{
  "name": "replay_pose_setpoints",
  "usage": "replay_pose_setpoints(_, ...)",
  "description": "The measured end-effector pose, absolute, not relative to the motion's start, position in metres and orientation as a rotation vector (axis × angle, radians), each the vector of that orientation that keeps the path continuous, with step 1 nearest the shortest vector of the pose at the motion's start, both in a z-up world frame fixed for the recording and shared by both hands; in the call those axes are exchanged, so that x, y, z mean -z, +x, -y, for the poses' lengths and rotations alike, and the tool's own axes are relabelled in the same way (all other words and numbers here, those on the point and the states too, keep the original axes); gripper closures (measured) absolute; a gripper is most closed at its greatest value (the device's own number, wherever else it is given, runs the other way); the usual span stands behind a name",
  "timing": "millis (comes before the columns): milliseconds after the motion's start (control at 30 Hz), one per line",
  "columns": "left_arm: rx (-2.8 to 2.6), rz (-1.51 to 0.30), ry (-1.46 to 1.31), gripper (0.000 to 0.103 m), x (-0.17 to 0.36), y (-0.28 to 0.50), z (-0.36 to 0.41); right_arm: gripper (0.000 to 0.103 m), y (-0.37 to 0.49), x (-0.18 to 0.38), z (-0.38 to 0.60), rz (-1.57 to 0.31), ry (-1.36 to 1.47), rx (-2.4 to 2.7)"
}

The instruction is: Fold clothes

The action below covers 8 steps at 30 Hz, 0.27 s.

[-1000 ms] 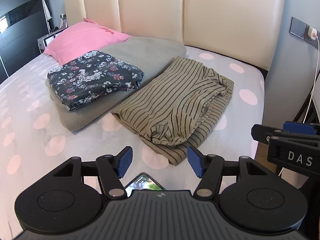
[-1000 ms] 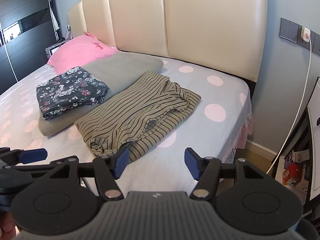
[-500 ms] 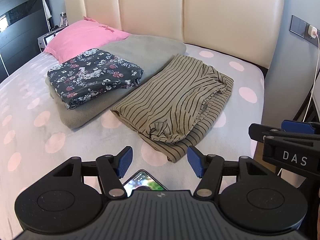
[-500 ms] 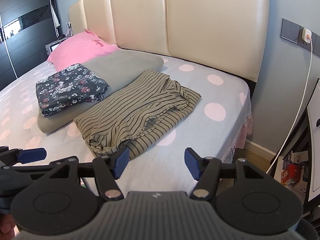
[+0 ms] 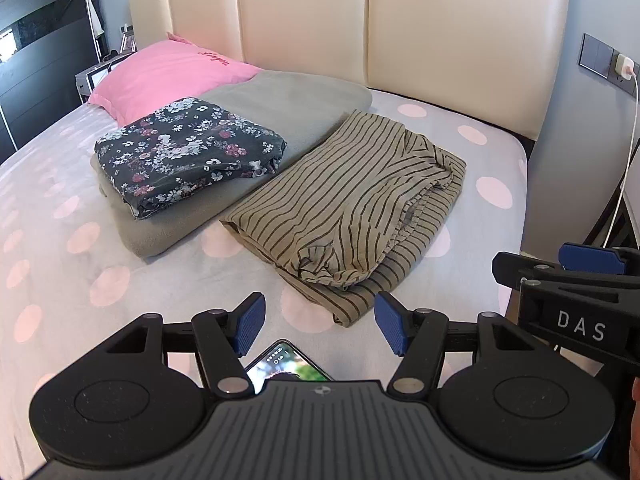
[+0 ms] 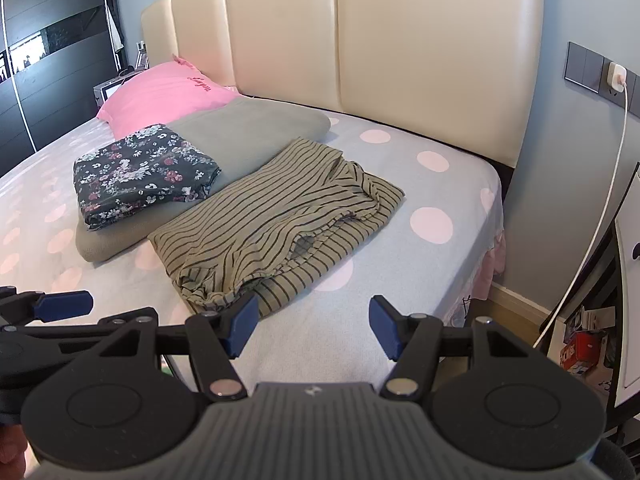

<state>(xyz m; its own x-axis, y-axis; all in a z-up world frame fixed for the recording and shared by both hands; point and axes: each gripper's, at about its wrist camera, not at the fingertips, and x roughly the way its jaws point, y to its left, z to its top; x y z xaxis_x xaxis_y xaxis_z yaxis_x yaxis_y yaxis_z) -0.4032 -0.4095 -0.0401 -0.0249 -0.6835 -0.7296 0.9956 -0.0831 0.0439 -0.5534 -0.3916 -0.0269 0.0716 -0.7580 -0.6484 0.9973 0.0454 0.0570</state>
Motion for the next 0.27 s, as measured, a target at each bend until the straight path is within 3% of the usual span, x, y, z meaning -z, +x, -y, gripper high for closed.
replay_pose_setpoints(267, 1.543, -0.578, 0.703, 0.044, 0.0406, -0.4053, 0.4082, 0.039, -0.5537, 0.0276, 0.3913, -0.519, 0.578, 1.437)
